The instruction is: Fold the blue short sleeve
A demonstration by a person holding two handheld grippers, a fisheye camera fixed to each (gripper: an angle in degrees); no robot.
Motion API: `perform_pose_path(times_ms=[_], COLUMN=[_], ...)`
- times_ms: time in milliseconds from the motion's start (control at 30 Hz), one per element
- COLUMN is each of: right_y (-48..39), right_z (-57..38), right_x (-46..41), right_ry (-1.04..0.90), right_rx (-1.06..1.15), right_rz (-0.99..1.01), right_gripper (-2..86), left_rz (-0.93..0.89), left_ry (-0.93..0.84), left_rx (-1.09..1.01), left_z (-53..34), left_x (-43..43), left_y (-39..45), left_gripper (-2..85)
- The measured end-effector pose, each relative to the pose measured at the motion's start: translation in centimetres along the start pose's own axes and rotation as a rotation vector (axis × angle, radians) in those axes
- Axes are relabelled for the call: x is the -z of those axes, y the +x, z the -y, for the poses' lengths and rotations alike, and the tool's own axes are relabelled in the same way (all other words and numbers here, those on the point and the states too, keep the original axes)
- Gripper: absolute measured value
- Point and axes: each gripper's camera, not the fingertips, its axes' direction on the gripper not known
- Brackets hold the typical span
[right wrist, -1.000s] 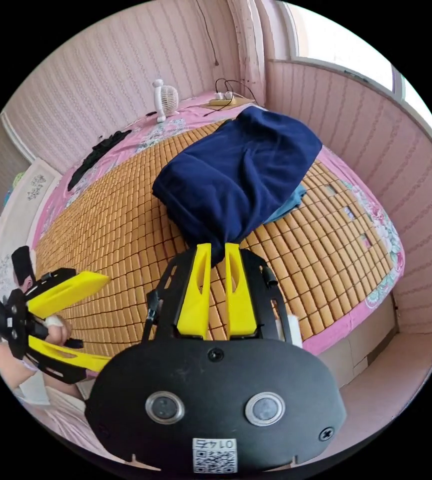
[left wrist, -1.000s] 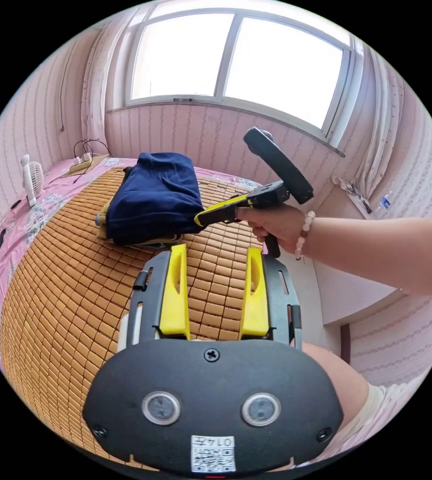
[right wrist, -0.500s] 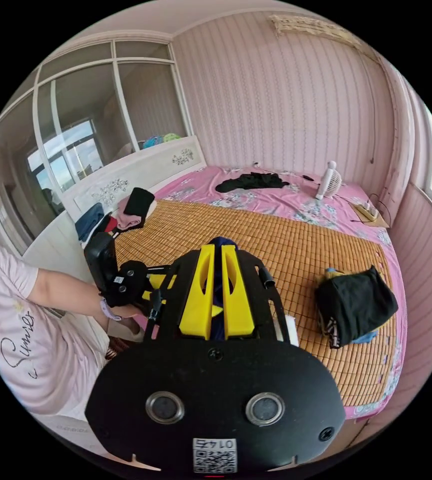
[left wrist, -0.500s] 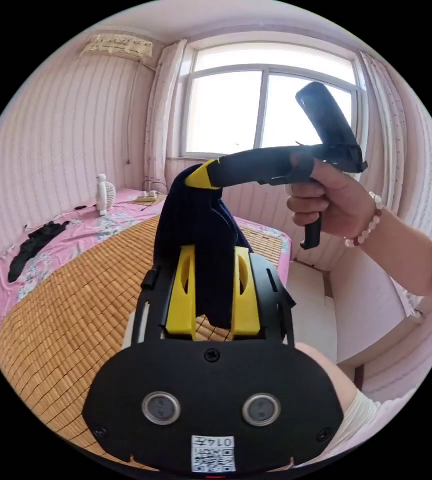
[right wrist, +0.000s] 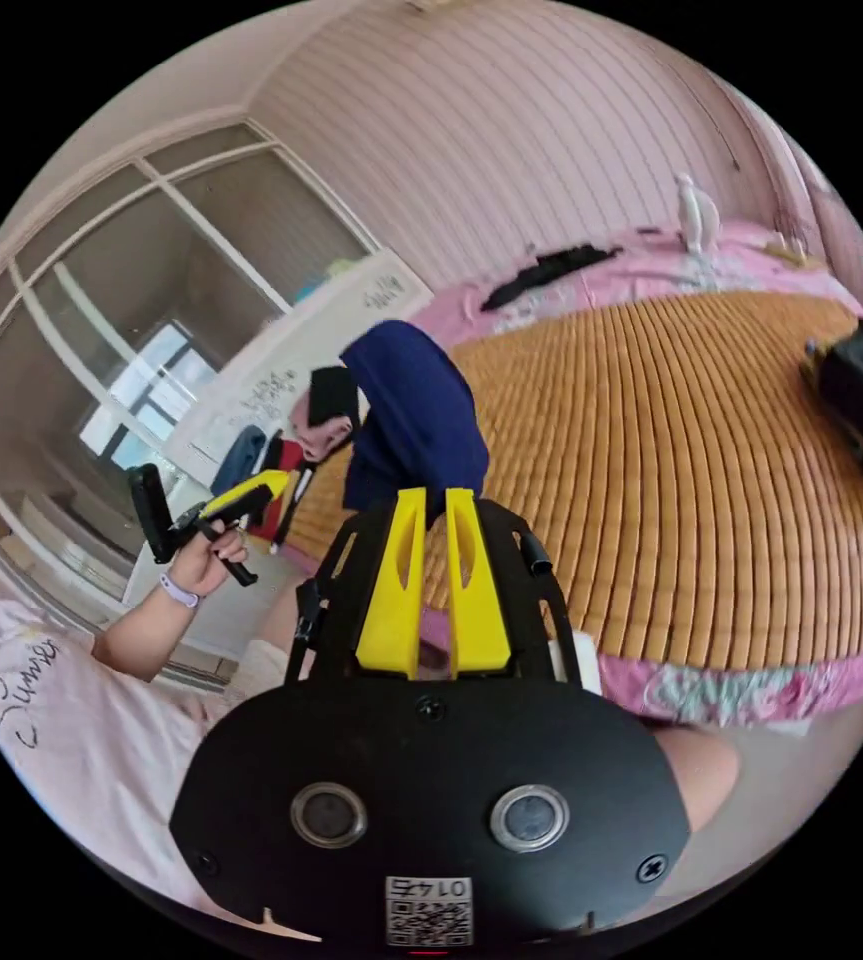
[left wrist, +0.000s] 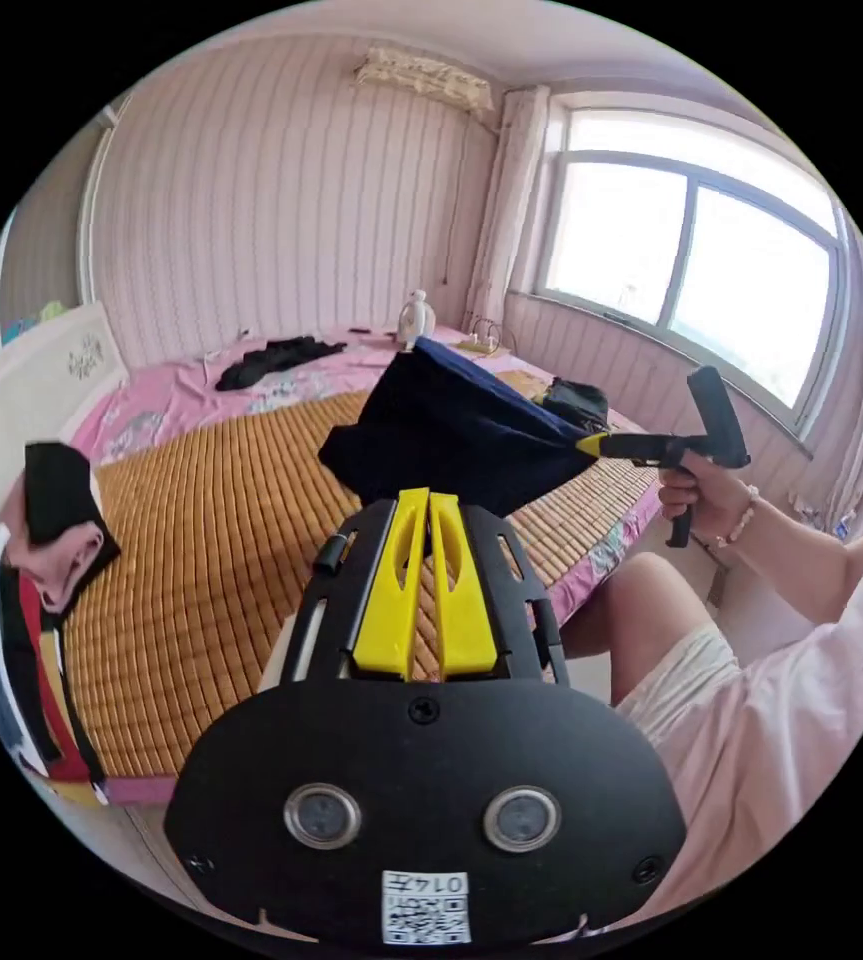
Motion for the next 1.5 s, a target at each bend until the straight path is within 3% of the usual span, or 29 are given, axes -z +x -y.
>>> perform_pose_path(times_ms=[133, 567, 667, 833, 900, 967, 1067, 1300, 1500], right_y=[0.7, -11.7, -13.1, -12.1, -11.6, -10.8, -8.6, -1.7, -5.3], right_z=[-3.0, 7.6, 9.6, 11.9, 12.7, 13.4, 13.3, 10.3, 8.7], right_x=[-3.3, -14.5, -18.0, -22.1, -20.6, -18.0, -10.0, 11.6, 22.8], right_ry=[-0.088, -0.182, -0.249, -0.32, -0.285, -0.28, -0.118, 0.19, 0.436], right_rx=[-0.011, 0.477, 0.486, 0.386, 0.356, 0.316, 0.26, 0.075, 0.184], right_rz=[-0.14, -0.329, -0.336, -0.463, -0.493, -0.394, -0.28, -0.158, 0.05], right_gripper=[3.2, 9.6, 10.9, 10.1, 5.0, 3.4, 2.2, 1.2, 0.9], left_rz=[-0.066, 0.012, 0.069, 0.051, -0.005, -0.043, -0.045, -0.112, -0.218], left_ry=[-0.156, -0.322, -0.411, -0.385, -0.388, -0.398, -0.367, -0.113, 0.208], left_rx=[0.167, 0.177, 0.143, 0.13, 0.153, 0.193, 0.21, 0.291, 0.255], left_z=[-6.3, -7.2, -7.2, -8.9, -9.4, -10.0, -11.2, -13.7, -13.3], left_x=[-1.8, -6.7, -7.7, -5.2, -4.2, -3.2, -0.2, 13.4, 28.9], left_y=[-4.8, -10.4, -11.1, -12.9, -13.9, -15.0, -16.5, -20.7, -22.2], left_gripper=[2.2, 9.5, 8.4, 6.9, 4.6, 2.8, 1.3, -0.2, -0.5])
